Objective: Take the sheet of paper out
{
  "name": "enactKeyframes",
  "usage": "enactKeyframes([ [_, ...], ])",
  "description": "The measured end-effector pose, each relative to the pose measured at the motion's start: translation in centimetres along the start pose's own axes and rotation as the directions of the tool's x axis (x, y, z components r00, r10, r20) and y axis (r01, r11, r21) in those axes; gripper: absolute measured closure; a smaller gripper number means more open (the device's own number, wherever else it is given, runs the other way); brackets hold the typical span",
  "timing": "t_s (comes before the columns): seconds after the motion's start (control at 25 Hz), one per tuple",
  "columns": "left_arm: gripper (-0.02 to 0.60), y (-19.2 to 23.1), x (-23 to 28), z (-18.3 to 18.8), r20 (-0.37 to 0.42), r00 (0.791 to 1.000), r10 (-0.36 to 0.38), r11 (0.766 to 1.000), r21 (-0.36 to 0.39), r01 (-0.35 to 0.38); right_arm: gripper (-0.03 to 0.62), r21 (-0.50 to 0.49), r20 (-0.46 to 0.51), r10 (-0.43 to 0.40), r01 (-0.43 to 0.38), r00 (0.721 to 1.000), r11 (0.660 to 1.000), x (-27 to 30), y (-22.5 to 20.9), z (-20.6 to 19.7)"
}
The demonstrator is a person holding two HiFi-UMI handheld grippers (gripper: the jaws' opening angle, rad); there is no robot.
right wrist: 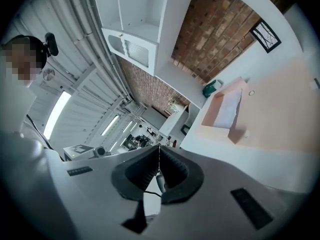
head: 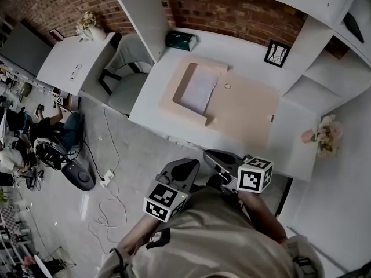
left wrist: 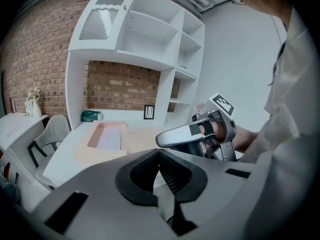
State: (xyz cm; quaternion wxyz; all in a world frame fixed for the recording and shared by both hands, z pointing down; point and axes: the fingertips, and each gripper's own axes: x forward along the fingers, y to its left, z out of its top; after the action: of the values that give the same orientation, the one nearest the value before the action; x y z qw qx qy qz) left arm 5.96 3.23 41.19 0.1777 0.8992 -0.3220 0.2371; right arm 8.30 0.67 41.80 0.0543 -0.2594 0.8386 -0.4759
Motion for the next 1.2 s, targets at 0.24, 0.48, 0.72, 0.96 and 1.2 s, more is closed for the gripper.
enactKeyframes([
  [0.24,0.565,1.2,1.2,-0.1,0.005,1.000,-0.018,0.999,-0.040,0.018,0.566,0.032,-0.002,-0.024,0.024,1.000,0.999,0.2,-1.3,0.5],
  [0.48,0.565,3.1,2.1,1.5,0.042,0.997,-0.071,0.996,-0.044,0.073,0.566,0.039,0.011,-0.099,0.098,0.995,0.994,1.1,-2.5,1.7],
  [0.72,0.565,8.2,1.2,1.8,0.078,0.997,-0.028,0.993,-0.113,0.037,0.566,-0.019,-0.052,-0.101,0.100,0.994,0.995,5.4,-2.2,2.6],
  [0.96,0.565,12.2,1.5,3.1,0.118,0.992,-0.041,0.984,-0.170,0.060,0.566,-0.040,-0.066,-0.158,0.156,0.985,0.987,7.7,-3.0,4.2],
  [1.2,0.565,15.7,2.1,4.2,0.156,0.984,-0.080,0.978,-0.176,0.108,0.566,-0.056,-0.044,-0.234,0.232,0.971,0.971,9.1,-3.8,5.7],
])
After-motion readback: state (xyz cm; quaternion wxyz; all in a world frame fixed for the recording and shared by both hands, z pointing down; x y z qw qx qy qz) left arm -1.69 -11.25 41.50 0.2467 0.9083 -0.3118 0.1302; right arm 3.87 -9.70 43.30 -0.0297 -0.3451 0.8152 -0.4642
